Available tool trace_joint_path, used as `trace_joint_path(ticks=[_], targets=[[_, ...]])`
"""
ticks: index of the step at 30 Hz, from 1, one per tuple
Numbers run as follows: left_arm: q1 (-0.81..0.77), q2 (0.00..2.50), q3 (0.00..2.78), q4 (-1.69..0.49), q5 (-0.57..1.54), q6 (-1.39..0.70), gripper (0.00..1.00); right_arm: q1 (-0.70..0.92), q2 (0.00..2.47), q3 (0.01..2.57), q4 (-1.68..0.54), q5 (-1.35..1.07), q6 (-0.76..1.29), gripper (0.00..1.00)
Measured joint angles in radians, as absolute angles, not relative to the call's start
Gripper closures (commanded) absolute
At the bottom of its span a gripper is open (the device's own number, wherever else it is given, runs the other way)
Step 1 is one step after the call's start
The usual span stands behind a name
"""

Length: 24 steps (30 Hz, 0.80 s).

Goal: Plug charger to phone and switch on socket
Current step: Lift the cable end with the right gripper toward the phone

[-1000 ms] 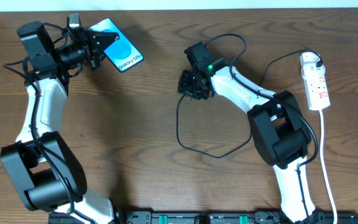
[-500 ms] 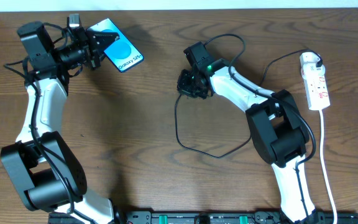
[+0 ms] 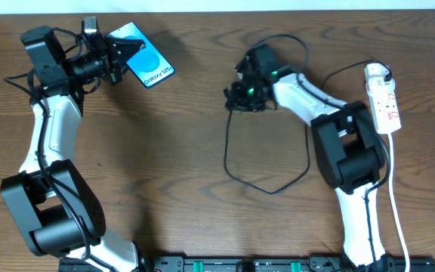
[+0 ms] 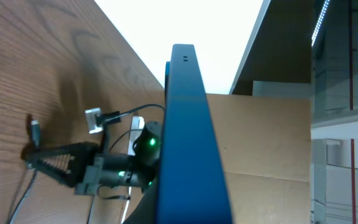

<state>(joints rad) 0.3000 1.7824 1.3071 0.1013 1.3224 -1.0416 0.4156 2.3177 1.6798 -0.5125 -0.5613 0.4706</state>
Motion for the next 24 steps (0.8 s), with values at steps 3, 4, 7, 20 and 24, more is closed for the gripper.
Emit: trace_joint_path(ticks=[3, 4, 7, 20, 24], targets=[[0.300, 1.782, 1.307, 0.101, 1.322, -1.042, 0.93, 0.373, 2.316, 1.679, -0.515, -0.661, 0.350, 0.99], [0.300, 1.782, 1.307, 0.101, 1.322, -1.042, 0.93, 0.366, 2.308, 1.679, -0.524, -0.696, 0.298, 0.99], [0.300, 1.782, 1.307, 0.101, 1.323, -1.042, 0.93, 0.363, 2.260, 1.675, -0.576, -0.756, 0.181, 0.99], [0.300, 1.782, 1.307, 0.102, 1.359, -1.042, 0.93, 0.332, 1.966, 1.674, -0.898, -0.879, -0.101, 0.99], [0.300, 1.782, 1.307, 0.101, 1.364, -1.042, 0.93, 0.316, 1.887, 1.660, -0.943, -0.899, -0.139, 0.99]])
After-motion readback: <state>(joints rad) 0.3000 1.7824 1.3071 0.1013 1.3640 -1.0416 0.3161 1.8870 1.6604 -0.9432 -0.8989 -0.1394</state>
